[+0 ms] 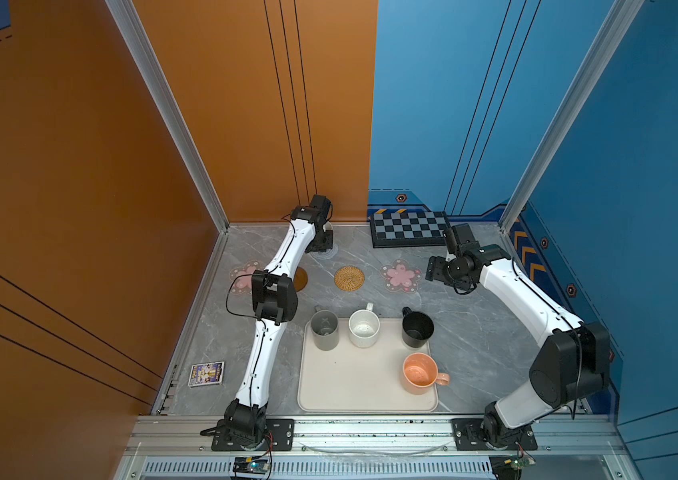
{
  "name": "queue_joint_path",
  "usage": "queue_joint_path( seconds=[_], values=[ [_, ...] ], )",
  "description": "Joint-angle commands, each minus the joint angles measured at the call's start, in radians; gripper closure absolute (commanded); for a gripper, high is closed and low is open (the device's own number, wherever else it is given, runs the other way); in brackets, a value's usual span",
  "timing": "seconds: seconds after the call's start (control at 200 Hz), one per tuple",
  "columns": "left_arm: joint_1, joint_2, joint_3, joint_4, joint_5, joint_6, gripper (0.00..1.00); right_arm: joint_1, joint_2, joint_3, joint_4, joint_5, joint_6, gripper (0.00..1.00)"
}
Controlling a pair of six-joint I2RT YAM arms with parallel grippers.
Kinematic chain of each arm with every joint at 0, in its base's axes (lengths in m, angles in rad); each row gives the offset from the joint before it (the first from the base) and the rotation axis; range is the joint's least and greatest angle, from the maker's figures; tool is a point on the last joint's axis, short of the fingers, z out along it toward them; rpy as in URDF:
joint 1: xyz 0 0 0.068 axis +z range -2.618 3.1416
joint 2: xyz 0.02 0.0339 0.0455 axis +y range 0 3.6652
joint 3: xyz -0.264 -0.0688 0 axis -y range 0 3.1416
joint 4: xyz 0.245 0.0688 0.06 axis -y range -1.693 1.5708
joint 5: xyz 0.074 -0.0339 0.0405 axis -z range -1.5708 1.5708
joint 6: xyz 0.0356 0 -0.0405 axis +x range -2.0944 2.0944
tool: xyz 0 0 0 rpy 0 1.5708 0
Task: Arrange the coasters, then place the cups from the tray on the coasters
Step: 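Move the held lavender mug over the blue knitted coaster while right gripper shifts forward, then lower the lavender mug onto the blue knitted coaster and open the left gripper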
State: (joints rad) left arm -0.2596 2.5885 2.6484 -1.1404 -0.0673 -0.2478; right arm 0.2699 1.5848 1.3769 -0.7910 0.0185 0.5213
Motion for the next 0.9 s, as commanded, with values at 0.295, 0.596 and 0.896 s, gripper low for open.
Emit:
queue_joint_path(
  seconds=[0.295, 0.596, 0.896],
  values=[
    [0.008, 0.013, 0.041, 0.059, -0.030, -0.034, 1.00, 0.006, 0.025, -0.002, 0.019, -0.004, 0.003, 0.20],
    [0.004, 0.032, 0.032, 0.058, -0.022, -0.049, 1.00, 0.002, 0.033, -0.008, 0.019, -0.002, -0.006, 0.20],
    [0.002, 0.053, 0.036, 0.058, -0.010, -0.054, 1.00, 0.001, 0.047, -0.006, 0.018, -0.002, -0.015, 0.20]
  ],
)
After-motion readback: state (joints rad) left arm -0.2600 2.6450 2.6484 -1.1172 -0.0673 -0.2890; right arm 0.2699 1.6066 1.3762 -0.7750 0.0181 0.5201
